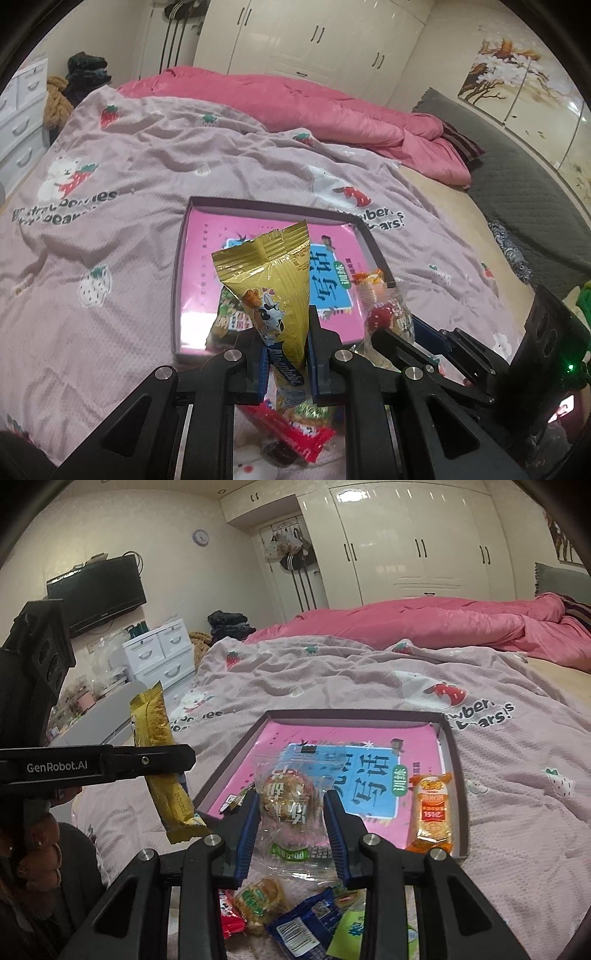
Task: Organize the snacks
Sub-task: 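Carry the wafer bar and candy bag over the tray with both grippers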
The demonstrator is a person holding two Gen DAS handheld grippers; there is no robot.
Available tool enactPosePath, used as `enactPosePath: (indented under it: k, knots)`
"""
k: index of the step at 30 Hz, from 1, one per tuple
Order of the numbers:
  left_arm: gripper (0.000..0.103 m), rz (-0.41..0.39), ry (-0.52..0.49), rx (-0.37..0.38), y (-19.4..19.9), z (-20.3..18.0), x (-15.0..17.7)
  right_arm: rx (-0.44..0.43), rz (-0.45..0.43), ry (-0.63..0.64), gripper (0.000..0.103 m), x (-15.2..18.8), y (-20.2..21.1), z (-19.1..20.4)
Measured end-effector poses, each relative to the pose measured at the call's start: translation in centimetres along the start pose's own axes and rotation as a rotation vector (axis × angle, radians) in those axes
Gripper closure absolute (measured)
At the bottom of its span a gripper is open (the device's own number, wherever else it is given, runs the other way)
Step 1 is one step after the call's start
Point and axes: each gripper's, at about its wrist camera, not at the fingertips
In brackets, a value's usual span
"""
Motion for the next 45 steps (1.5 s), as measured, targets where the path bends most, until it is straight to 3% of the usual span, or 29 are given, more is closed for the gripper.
enactPosePath:
  k: [26,45]
  knots:
    - [0.087,-0.008,-0.005,-0.01,-3.3,-0.4,-1.4,0.069,-0.06,-0.086,0.067,-1.4,0.9,-3.8]
    - [0.087,0.06,-0.018,-0.006,-9.9,0.0,-1.6,0.123,-0.044,-0.158,0.067,-1.6,-0.6,-6.5]
Point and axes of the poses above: each gripper's, at about its wrist camera, not at the fingertips, and y roughly against the way its jaws point, z to its left, x to its underside, and after that the axes turned 5 degrees about x, right-handed
